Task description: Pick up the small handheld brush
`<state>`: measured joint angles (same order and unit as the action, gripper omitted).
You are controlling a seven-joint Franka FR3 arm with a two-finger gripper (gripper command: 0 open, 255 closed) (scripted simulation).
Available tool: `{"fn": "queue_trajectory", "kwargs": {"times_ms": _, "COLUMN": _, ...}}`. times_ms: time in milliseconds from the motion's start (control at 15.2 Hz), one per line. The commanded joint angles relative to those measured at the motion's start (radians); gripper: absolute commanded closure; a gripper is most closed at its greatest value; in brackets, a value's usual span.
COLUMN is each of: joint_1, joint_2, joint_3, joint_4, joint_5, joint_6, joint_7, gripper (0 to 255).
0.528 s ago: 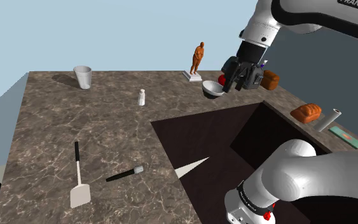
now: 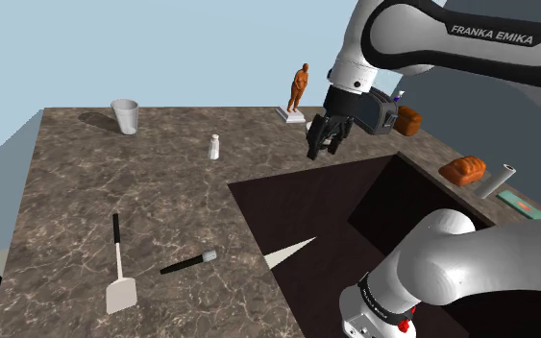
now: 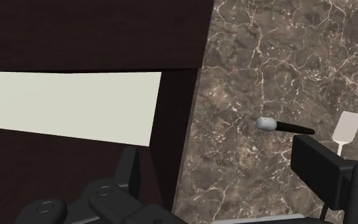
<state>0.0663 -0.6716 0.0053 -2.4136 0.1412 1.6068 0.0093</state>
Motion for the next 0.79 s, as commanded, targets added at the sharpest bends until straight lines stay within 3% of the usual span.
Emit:
{"fn": "queue_trajectory", "kwargs": {"times_ms": 0, "joint_1": 0.014, "joint_2": 0.047, "joint_3": 0.019, "joint_4": -0.016, "joint_5": 0.016, "joint_6": 0.051, "joint_7": 0.005, "gripper": 0}}
{"fn": "queue_trajectory", "kwargs": {"times_ms": 726, "joint_1": 0.1, "joint_2": 0.357, "joint_3": 0.136, "joint_4": -0.047, "joint_5": 0.105, "joint_6": 0.321, "joint_7": 0.04, "gripper": 0}}
